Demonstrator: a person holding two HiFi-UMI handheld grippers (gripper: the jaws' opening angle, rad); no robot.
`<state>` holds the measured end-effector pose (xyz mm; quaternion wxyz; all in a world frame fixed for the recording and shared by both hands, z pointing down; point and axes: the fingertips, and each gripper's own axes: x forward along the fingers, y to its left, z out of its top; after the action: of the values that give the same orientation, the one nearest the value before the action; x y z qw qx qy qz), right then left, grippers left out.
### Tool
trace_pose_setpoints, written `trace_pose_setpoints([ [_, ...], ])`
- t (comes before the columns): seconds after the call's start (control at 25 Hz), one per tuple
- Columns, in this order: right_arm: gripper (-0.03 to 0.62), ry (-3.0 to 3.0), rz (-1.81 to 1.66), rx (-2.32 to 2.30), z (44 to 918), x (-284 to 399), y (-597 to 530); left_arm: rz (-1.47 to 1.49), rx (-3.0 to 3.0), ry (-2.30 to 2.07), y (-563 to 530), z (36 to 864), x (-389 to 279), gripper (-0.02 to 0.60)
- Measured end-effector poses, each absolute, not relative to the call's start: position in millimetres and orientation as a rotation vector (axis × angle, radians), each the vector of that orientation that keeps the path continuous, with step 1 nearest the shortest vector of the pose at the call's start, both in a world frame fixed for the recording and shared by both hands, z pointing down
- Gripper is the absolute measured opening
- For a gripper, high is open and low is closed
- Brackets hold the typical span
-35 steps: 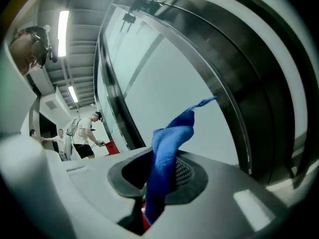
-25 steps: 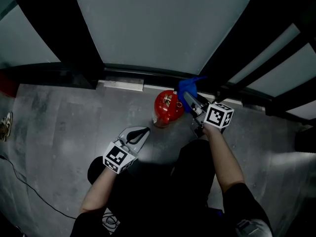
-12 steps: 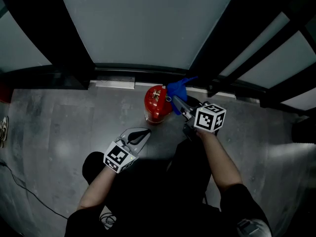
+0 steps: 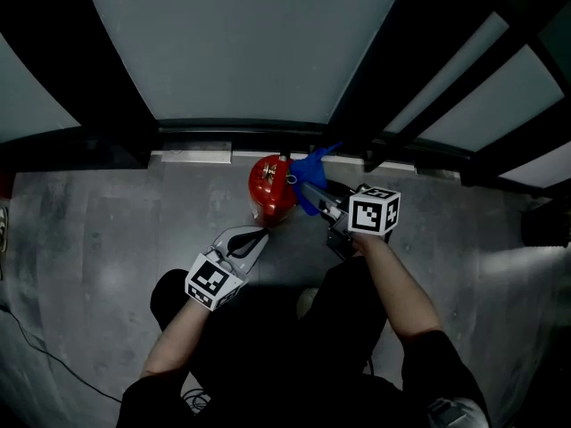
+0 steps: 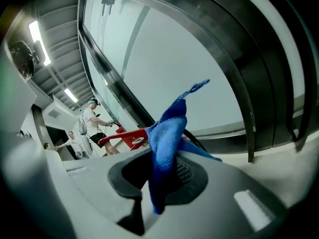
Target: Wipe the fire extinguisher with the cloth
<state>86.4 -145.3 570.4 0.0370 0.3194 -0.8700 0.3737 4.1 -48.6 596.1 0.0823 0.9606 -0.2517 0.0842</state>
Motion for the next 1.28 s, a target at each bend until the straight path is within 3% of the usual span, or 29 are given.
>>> trace_pose_setpoints([
  [1.28, 0.063, -2.841, 1.003, 0.398, 580.2, 56.4, -93.2, 0.378, 3.042, -0.516, -22.9, 619.3, 33.7, 0.006],
])
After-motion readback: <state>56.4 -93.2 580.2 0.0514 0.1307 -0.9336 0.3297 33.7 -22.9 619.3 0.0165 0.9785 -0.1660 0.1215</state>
